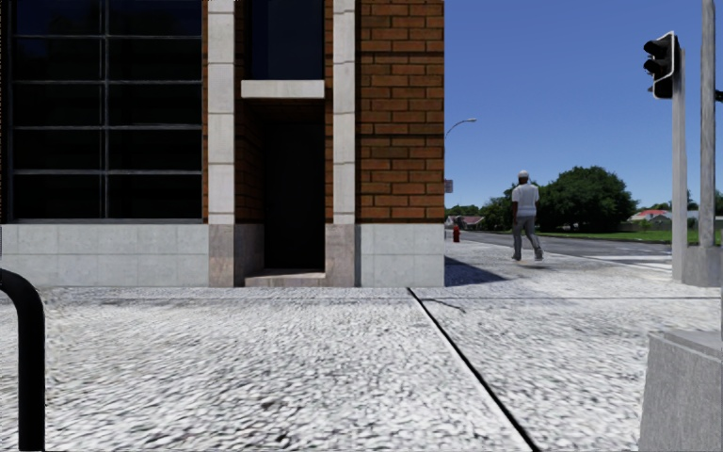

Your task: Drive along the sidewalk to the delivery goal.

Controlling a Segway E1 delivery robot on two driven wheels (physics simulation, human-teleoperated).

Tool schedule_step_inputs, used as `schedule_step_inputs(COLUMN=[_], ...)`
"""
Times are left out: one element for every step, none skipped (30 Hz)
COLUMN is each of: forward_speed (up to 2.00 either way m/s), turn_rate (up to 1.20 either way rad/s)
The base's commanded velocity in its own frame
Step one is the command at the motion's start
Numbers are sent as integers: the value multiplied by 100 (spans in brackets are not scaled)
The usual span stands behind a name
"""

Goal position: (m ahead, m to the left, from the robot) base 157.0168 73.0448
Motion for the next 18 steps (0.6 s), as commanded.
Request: schedule_step_inputs(forward_speed=[171, 171, 171, 171, 171, 171, 171, 171, 171, 171, 171, 171, 171, 171, 171, 171, 171, 171], turn_rate=[0, 0, 0, 0, 0, 0, 0, 0, 0, 0, 0, 0, 0, 0, 0, 0, 0, 0])
